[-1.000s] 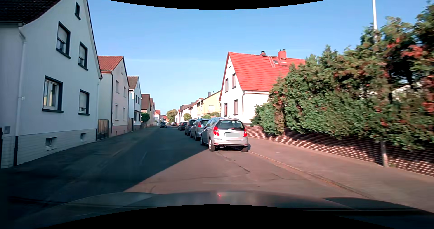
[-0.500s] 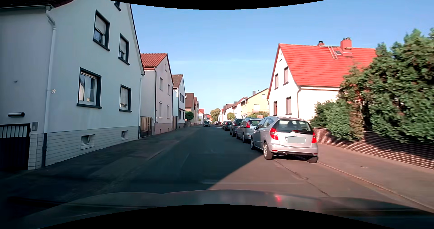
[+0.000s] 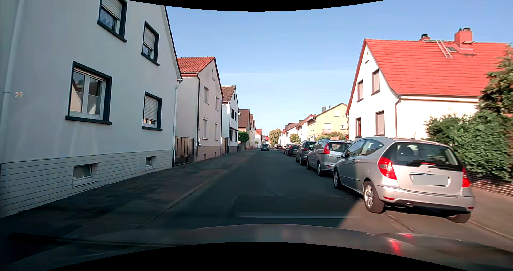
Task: Follow the waypoints while adhering to traffic rules and regulations
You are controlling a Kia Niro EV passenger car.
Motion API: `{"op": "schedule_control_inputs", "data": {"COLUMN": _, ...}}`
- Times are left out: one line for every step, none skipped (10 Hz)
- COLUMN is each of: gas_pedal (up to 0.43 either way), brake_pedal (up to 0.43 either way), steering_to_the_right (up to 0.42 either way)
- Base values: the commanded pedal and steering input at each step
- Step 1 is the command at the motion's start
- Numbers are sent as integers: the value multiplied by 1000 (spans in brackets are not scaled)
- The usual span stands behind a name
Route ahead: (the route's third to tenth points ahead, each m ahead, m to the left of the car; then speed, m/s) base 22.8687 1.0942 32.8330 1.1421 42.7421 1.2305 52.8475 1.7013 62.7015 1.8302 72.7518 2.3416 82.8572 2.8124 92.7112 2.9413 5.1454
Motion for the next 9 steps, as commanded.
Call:
{"op": "schedule_control_inputs", "data": {"gas_pedal": 299, "brake_pedal": 0, "steering_to_the_right": -28}}
{"op": "schedule_control_inputs", "data": {"gas_pedal": 299, "brake_pedal": 0, "steering_to_the_right": -11}}
{"op": "schedule_control_inputs", "data": {"gas_pedal": 299, "brake_pedal": 0, "steering_to_the_right": -1}}
{"op": "schedule_control_inputs", "data": {"gas_pedal": 311, "brake_pedal": 0, "steering_to_the_right": 4}}
{"op": "schedule_control_inputs", "data": {"gas_pedal": 311, "brake_pedal": 0, "steering_to_the_right": 4}}
{"op": "schedule_control_inputs", "data": {"gas_pedal": 311, "brake_pedal": 0, "steering_to_the_right": 4}}
{"op": "schedule_control_inputs", "data": {"gas_pedal": 311, "brake_pedal": 0, "steering_to_the_right": 2}}
{"op": "schedule_control_inputs", "data": {"gas_pedal": 311, "brake_pedal": 0, "steering_to_the_right": 0}}
{"op": "schedule_control_inputs", "data": {"gas_pedal": 311, "brake_pedal": 0, "steering_to_the_right": -1}}
